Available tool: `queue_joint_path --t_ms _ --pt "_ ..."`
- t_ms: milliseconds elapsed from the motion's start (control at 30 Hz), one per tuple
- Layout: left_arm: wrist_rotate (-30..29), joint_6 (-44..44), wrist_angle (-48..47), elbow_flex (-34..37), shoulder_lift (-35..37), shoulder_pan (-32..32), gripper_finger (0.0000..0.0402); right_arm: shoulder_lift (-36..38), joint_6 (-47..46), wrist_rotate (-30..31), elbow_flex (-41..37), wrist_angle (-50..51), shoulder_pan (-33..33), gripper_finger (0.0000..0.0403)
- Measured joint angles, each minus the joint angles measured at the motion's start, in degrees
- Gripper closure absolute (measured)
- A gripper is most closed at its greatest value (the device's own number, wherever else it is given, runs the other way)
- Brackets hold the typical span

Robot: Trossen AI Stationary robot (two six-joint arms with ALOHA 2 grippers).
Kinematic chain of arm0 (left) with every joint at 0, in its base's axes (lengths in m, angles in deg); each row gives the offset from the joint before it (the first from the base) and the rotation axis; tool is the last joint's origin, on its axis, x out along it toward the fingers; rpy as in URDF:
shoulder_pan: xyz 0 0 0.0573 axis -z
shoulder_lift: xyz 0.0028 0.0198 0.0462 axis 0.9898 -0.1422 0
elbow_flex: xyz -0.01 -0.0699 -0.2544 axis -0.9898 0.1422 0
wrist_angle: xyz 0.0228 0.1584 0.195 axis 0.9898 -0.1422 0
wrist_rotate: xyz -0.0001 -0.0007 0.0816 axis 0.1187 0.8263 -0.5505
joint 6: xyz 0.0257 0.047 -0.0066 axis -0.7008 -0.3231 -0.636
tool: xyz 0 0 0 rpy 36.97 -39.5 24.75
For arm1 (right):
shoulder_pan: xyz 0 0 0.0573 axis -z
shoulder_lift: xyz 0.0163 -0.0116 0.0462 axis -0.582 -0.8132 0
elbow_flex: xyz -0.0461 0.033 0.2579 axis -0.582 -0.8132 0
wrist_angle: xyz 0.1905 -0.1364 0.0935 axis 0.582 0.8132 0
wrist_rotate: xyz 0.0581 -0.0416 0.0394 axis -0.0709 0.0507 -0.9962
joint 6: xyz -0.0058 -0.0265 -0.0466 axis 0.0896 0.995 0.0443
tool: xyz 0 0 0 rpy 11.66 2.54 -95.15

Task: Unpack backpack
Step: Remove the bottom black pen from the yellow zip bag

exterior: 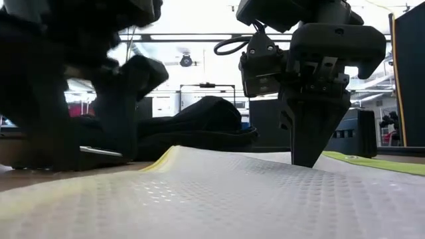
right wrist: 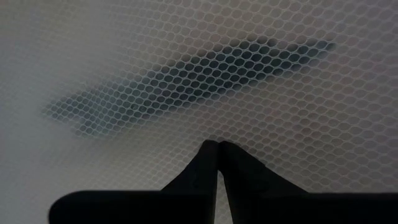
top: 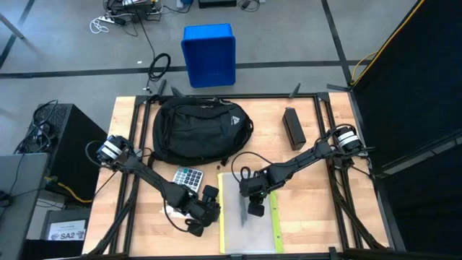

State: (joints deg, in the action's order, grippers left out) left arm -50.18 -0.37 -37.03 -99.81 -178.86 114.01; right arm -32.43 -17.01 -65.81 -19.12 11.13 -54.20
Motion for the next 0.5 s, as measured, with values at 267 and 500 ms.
queue_joint_path --t_ms 267,500 --pt "6.4 0.8 6.2 3.7 0.1 -5.2 0.0209 0.0 0.1 -0.2 0.0 0.0 0.0 0.0403" --pt "9.2 -0.2 10.1 5.6 0.1 -8.7 0.0209 0.0 0.1 -0.2 0.0 0.0 0.0 0.0403"
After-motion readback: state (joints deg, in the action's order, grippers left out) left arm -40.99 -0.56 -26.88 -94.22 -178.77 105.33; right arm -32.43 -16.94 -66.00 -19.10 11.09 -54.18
